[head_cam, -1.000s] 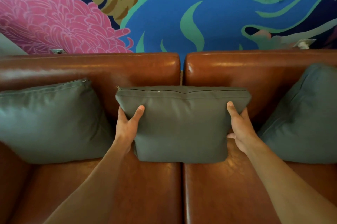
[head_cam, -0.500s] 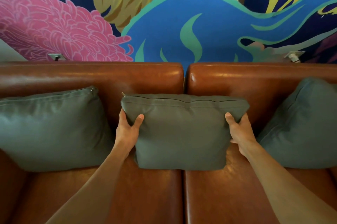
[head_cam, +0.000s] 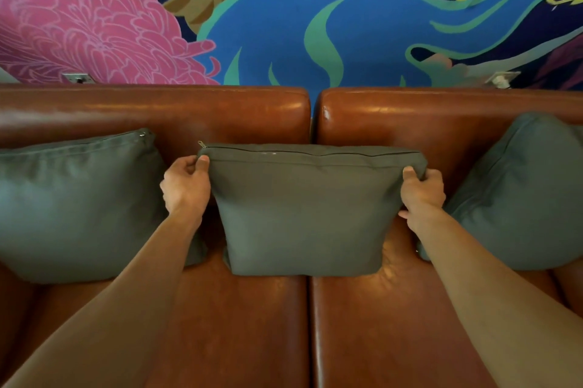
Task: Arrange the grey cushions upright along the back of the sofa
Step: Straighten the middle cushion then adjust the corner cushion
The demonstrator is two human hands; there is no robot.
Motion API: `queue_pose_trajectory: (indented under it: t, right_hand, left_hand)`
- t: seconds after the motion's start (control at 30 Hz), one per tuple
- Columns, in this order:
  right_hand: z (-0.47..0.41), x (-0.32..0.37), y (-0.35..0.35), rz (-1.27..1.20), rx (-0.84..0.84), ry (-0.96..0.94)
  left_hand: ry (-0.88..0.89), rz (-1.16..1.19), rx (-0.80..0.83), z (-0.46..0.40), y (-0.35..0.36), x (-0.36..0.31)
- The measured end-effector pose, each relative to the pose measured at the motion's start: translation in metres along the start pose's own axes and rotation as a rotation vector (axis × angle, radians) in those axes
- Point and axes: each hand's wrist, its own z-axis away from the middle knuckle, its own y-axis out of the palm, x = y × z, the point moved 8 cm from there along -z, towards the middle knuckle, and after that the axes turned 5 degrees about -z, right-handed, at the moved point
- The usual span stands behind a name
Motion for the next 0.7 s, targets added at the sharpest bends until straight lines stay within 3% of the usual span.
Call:
queue_pose_trajectory:
  t: [0.2,0.43,0.57,0.7]
  right_hand:
    - [-0.017,0.013,-0.005,0.166,0.215,0.05]
    - [-0.034,0.054,-0.075,0.366,0.197,-0.17]
    - [-0.041,0.074,-0.12,0.526,0.178,-0.346]
    - [-0.05,0.105,-0.164,0.52,0.066,-0.605]
  left_hand:
    - [0.073,-0.141,-0.036,0.027,0.005,-0.024]
    - [0.464,-0.334,-0.067,0.103,0.051,-0.087]
    - [0.586,-0.34,0.041,0.149,0.112,-0.125]
    - [0.679,-0.327,0.229,0.209,0.187,-0.157]
